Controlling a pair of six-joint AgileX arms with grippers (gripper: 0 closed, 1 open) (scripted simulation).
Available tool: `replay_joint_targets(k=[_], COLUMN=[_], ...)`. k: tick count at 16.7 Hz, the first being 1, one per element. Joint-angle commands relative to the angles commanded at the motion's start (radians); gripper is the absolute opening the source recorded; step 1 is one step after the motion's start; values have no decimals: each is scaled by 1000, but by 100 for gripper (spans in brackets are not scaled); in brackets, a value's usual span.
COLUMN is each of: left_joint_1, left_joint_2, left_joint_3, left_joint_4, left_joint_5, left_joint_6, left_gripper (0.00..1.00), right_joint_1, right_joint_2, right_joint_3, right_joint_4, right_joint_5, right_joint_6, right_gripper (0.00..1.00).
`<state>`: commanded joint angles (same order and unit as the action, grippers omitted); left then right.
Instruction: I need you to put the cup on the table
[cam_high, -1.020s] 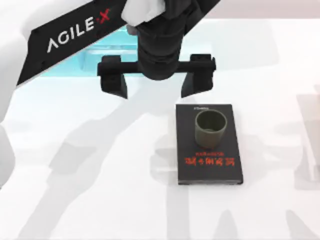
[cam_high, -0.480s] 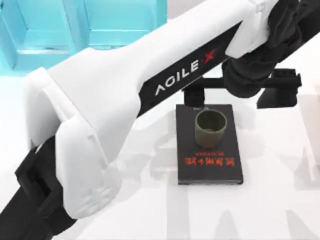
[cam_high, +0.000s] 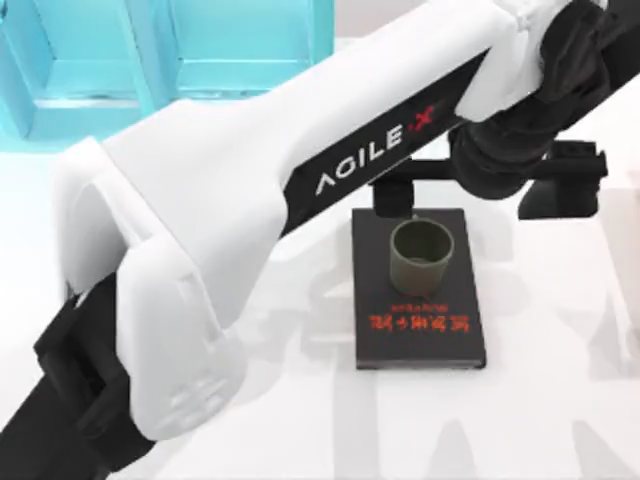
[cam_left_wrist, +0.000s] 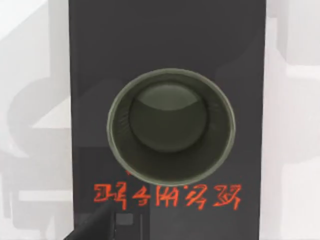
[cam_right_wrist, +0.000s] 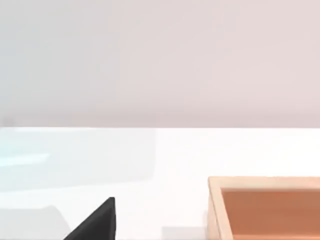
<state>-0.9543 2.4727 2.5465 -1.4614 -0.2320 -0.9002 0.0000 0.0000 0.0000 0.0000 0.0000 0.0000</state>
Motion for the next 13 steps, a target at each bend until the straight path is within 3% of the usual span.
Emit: replay_joint_targets(k=[8,13], left_joint_1=[38,43], left_joint_2=[22,26], left_joint_3=[-289,-321], left_joint_4=[325,358], left_joint_5=[7,8], left_joint_6=[40,45], left_gripper=[100,100], right_joint_1=[0,0], right_joint_2=[0,0], right_joint_3=[0,0], right_joint_4=[0,0], right_joint_5=[0,0], right_joint_6=[0,0], right_gripper=[100,100])
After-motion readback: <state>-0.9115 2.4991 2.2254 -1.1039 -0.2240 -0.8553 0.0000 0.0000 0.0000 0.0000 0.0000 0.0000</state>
